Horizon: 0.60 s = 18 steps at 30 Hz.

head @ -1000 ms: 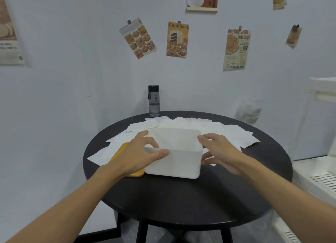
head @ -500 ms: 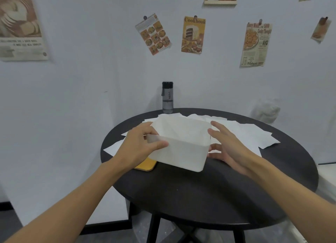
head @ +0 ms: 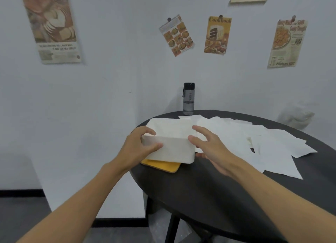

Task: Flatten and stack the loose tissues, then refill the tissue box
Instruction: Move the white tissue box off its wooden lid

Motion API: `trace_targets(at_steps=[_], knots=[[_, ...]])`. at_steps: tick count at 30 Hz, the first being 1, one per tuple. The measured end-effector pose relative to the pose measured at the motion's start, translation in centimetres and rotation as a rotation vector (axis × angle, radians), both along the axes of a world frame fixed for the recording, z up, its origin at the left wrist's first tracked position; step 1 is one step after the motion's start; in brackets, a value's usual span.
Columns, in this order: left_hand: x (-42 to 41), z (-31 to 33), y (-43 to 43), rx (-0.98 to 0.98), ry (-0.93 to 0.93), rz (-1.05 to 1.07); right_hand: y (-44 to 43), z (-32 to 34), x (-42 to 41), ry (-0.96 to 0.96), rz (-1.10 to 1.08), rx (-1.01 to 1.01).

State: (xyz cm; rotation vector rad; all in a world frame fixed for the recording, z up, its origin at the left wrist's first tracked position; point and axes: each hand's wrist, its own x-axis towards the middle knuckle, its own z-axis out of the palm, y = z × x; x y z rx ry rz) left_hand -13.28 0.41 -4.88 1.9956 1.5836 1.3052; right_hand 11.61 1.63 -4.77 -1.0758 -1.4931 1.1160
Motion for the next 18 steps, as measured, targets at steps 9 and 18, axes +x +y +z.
trace_targets(at_steps=[9, 18], knots=[[2.3, 1.9, -0.8, 0.116, 0.217, -0.021, -1.2, -0.1, 1.6, -0.096, -0.036, 0.068], [15.3, 2.4, -0.8, 0.195, 0.213, -0.406, -4.2, 0.1, 11.5, -0.242, -0.212, 0.064]])
